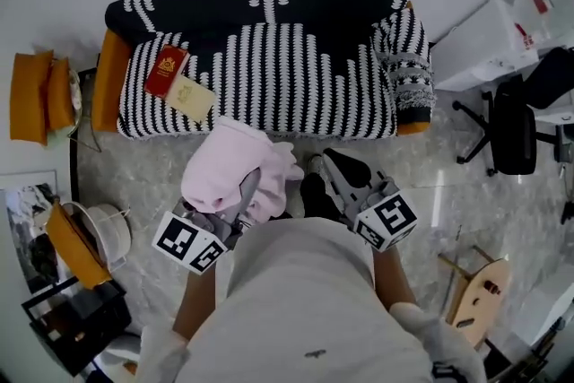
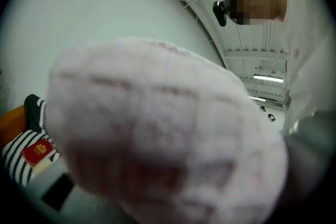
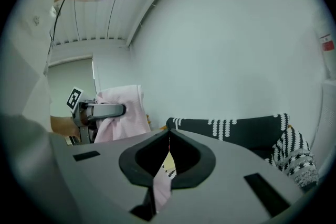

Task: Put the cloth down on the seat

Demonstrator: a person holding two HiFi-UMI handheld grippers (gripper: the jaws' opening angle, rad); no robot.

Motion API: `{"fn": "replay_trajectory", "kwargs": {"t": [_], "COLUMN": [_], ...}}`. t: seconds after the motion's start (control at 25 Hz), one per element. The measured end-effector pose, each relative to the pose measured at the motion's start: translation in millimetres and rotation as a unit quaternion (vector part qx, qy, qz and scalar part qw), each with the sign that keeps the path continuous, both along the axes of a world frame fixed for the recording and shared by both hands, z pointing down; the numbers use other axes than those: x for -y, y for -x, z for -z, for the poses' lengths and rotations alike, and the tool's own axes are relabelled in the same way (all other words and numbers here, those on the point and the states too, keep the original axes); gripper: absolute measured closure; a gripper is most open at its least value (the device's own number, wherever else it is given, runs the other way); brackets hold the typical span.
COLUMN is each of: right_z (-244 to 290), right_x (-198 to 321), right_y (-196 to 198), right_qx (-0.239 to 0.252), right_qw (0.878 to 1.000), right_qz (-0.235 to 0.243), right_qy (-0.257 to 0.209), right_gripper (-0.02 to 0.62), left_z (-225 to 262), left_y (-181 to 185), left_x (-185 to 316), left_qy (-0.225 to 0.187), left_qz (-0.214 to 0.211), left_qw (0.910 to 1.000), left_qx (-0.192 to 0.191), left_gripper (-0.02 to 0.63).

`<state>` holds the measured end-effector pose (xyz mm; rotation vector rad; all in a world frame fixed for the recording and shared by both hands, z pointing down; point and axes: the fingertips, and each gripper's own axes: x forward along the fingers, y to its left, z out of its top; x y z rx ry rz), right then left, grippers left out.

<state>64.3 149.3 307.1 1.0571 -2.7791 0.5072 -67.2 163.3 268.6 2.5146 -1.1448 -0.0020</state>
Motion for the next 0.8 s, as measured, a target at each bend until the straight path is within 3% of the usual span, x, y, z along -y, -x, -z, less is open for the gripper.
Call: {"fn": "replay_trajectory", "kwargs": {"t": [0.48,0.8], "right_z": [13.1,8.9], "right_x": [88.1,121.5], "right_y": [-54.4,-70.6], "right_qx": [0.016,0.022], "right_qw": [0.999,0.999], "right_qz": [0.031,0.031], "right_qy": [-0.011,-0.002], "right_gripper": [0.586,0.586], "left_z": [53.9,63.5], "left_y": [-48.3,-55.5], "left_x": [97.3,133.5], "left_qy": [-0.061,-0.062], "left_qz": [0.052,0.066], "left_qw": [0.9967,0.9957], "left_qx": [0.011,0.022], "left_gripper": [0.434,0.434]}}
